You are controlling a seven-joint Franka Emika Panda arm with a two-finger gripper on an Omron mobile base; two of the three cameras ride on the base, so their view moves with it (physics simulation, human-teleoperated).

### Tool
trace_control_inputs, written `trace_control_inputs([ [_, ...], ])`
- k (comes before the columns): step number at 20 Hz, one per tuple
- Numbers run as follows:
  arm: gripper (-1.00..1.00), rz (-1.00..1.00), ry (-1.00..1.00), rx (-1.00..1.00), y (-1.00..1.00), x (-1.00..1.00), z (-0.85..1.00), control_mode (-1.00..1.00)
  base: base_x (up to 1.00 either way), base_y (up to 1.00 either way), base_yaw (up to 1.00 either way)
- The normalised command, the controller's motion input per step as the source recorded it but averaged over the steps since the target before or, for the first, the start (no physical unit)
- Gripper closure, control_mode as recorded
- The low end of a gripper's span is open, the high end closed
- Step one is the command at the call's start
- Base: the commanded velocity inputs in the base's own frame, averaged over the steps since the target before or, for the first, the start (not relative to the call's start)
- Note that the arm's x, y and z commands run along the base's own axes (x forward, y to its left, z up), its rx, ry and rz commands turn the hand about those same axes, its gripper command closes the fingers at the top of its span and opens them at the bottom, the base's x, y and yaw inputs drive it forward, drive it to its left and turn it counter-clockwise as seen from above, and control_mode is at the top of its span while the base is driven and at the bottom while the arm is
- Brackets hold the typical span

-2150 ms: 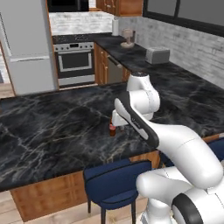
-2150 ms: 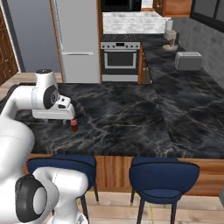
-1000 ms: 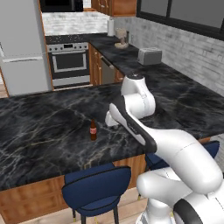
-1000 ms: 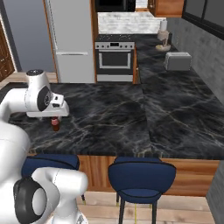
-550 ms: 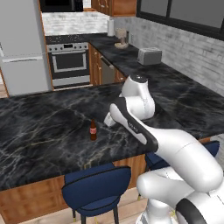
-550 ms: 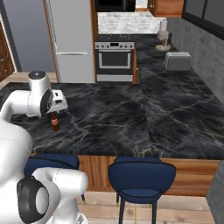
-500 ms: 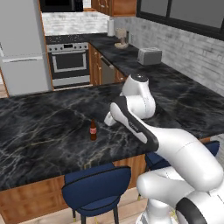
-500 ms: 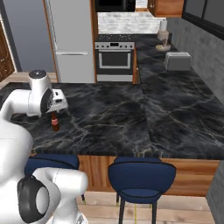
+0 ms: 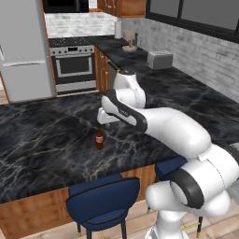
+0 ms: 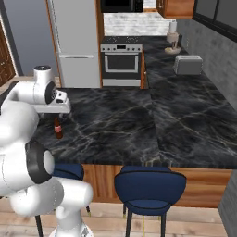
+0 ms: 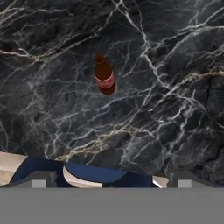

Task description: Place the large bottle from the dining counter next to the other large bottle outside the sink, and place the small bottle from the dining counter next to the other small bottle inside the sink.

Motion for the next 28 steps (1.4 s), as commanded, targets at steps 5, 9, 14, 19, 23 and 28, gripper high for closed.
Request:
trace_control_inputs([
  [5, -1.00, -0.06, -0.01, 0.00, 0.00, 0.04, -0.03, -1.00, 0.00, 0.00, 0.00],
  [9, -1.00, 0.16, 0.05, 0.00, 0.00, 0.44, -0.01, -1.00, 0.00, 0.00, 0.00],
  [14, -1.00, 0.14, 0.17, 0.00, 0.00, 0.79, 0.00, -1.00, 0.00, 0.00, 0.00],
  [19, -1.00, 0.07, 0.06, -0.01, 0.18, 0.42, 0.00, -1.00, 0.00, 0.00, 0.00],
  [23, -1.00, 0.04, -0.01, -0.10, 0.41, 0.08, 0.00, -1.00, 0.00, 0.00, 0.00],
  [28, -1.00, 0.05, -0.02, -0.13, 0.41, 0.04, 0.00, -1.00, 0.00, 0.00, 0.00],
])
